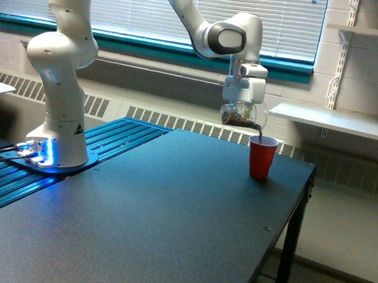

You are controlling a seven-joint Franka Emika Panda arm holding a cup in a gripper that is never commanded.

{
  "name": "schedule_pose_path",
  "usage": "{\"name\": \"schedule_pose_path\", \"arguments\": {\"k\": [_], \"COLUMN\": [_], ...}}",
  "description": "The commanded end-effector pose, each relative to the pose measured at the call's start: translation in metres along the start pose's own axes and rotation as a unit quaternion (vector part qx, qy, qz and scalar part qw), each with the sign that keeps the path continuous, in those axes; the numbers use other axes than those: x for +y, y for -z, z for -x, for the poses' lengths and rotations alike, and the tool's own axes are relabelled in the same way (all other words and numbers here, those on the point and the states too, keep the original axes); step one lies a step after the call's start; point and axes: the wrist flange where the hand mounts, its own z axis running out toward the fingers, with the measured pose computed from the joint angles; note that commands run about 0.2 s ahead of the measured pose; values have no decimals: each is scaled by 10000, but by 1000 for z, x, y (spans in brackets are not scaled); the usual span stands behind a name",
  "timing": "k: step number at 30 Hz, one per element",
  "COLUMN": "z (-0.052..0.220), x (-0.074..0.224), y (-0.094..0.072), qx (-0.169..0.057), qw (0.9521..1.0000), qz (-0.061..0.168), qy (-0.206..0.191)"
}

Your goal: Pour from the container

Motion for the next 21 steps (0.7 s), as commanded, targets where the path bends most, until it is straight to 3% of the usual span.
{"name": "schedule_pose_path", "arguments": {"k": [1,21], "z": [-2,-7], "x": [-7,-5], "y": [6,13], "qx": [-25,-268], "qw": [9997,9985], "qz": [77,337], "qy": [211,334]}}
